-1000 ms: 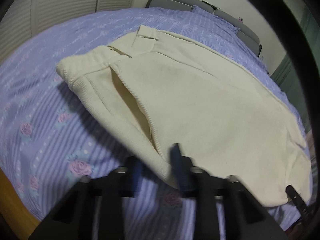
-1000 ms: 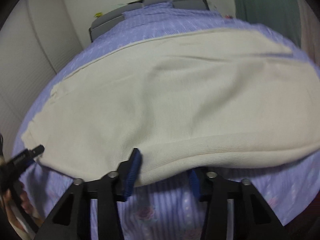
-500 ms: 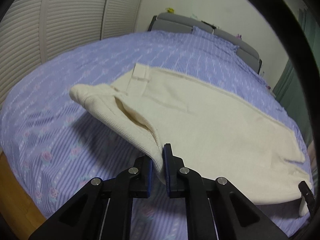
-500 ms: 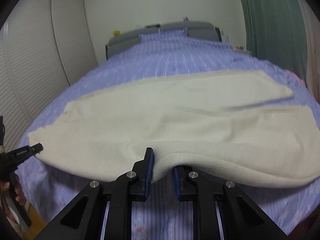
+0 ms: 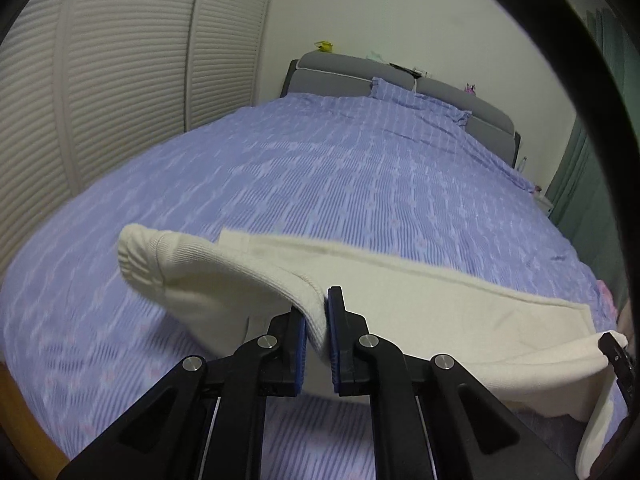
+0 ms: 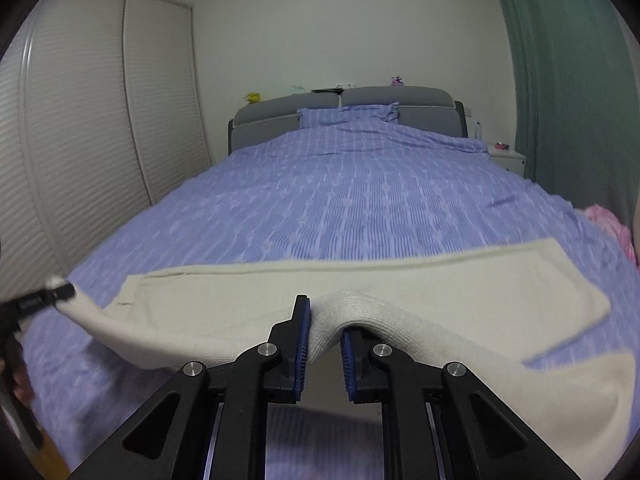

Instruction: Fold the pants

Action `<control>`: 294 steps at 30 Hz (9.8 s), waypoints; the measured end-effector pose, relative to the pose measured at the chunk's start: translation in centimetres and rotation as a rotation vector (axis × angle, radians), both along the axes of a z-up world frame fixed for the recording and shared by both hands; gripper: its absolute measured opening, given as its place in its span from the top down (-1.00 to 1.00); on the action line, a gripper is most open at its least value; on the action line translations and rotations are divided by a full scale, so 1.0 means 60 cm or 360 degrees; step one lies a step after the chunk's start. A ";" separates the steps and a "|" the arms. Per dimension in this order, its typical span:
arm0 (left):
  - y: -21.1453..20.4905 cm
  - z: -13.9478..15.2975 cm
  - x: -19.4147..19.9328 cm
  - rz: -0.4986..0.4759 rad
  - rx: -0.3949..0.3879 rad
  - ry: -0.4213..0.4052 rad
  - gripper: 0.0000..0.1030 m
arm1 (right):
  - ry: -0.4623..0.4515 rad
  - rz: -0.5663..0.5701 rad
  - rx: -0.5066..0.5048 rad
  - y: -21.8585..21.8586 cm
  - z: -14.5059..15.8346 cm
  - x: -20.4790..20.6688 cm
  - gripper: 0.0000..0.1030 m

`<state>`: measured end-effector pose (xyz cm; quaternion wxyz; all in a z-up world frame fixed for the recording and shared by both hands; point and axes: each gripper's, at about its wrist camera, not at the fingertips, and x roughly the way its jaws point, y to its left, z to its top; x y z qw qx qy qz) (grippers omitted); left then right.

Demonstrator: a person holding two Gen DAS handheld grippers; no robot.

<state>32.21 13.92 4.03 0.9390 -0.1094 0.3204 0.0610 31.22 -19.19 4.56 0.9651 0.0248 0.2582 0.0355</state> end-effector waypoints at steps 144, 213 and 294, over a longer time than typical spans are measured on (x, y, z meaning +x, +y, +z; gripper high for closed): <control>-0.782 -0.125 0.324 -0.1696 0.0544 0.0413 0.75 | 0.0309 -0.0624 -0.0920 -0.538 -0.012 0.184 0.85; -0.015 -0.071 -0.204 -0.0243 0.0282 -0.0052 -0.69 | 0.0096 0.0510 0.0023 0.118 -0.105 -0.152 -0.29; 0.186 -0.125 0.010 -0.0101 0.0415 0.0026 -0.23 | 0.0047 0.0583 -0.0126 0.339 -0.122 0.007 -0.27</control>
